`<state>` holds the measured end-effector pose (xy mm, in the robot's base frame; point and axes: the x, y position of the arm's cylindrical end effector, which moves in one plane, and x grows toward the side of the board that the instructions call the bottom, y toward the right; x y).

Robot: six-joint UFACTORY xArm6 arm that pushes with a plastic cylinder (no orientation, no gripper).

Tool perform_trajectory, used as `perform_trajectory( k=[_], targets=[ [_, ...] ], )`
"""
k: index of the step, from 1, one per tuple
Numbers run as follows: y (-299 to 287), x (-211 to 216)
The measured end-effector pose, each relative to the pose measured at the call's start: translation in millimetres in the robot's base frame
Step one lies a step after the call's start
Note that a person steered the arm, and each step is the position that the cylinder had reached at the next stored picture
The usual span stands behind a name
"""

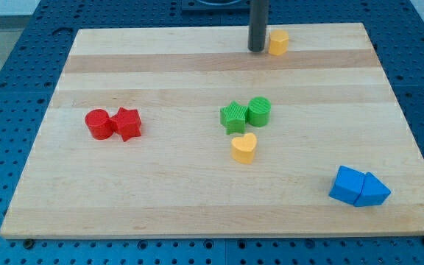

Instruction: Move hexagon to the top right of the board

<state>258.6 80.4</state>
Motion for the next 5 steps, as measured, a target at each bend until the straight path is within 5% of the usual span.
perform_trajectory(
  k=[5],
  targets=[
    [90.4,-11.8]
  ],
)
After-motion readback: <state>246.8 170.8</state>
